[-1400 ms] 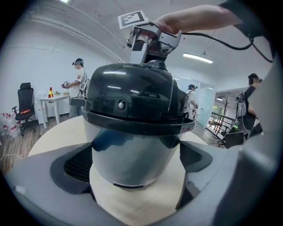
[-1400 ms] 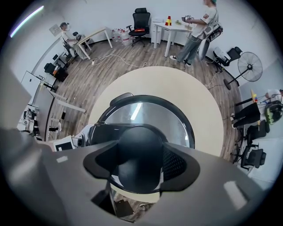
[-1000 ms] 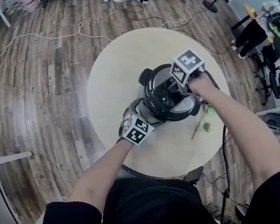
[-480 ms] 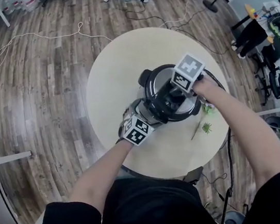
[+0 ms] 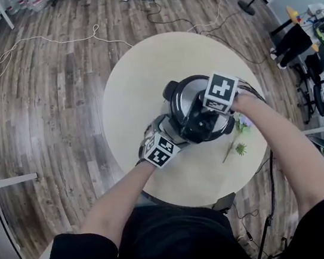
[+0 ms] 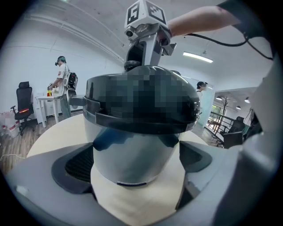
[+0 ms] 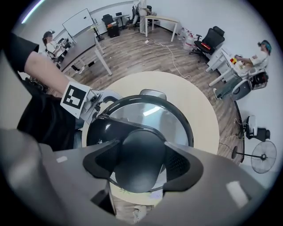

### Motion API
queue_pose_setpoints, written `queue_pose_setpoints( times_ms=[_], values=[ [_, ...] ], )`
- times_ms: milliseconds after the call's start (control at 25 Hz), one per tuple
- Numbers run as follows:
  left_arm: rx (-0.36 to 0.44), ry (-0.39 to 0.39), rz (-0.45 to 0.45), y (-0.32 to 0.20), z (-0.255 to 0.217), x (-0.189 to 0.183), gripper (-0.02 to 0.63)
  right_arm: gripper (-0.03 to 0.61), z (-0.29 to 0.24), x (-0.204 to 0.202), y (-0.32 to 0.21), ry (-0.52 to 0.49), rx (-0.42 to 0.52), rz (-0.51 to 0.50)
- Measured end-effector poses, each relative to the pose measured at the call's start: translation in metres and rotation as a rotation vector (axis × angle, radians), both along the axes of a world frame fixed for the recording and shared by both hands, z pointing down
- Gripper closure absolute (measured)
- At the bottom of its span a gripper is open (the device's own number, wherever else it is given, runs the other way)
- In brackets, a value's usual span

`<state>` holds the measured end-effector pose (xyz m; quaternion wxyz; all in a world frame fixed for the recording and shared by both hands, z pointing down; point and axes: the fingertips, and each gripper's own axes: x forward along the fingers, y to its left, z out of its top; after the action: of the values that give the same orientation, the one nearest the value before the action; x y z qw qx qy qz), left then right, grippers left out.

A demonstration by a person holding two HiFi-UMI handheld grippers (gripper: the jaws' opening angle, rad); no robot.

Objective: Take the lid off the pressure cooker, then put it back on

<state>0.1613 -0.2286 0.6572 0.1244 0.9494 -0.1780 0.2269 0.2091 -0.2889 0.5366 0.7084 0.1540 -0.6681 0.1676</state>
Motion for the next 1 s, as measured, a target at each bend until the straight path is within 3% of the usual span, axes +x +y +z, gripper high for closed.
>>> queue_pose_setpoints(
  times_ms=[160,280,400,640,760,1000],
  values=[
    [-0.056,0.0,0.021,-0.001,-0.003,-0.009,0.068,0.282,-0.001,0.003,-0.002,-0.038,0.014,0.092],
    [-0.093,0.004,0.027,-0.001,-0.018,-0.024,0.179,0.282,-0.003,0.013,0.001,-0.105,0.027,0.245],
    [-0.094,0.023,-0.012,-0.003,-0.038,-0.044,0.291,0.282,-0.014,0.025,0.011,-0.19,0.087,0.334],
    [-0.005,0.107,-0.159,-0.014,-0.093,-0.089,0.465,0.302,-0.052,0.053,0.044,-0.355,0.316,0.458],
    [0.097,0.18,-0.212,-0.022,-0.144,-0.1,0.546,0.388,-0.071,0.059,0.066,-0.471,0.486,0.555],
    [0.294,0.3,-0.221,-0.026,-0.261,-0.083,0.612,0.514,-0.118,0.061,0.1,-0.731,0.813,0.772]
  ],
)
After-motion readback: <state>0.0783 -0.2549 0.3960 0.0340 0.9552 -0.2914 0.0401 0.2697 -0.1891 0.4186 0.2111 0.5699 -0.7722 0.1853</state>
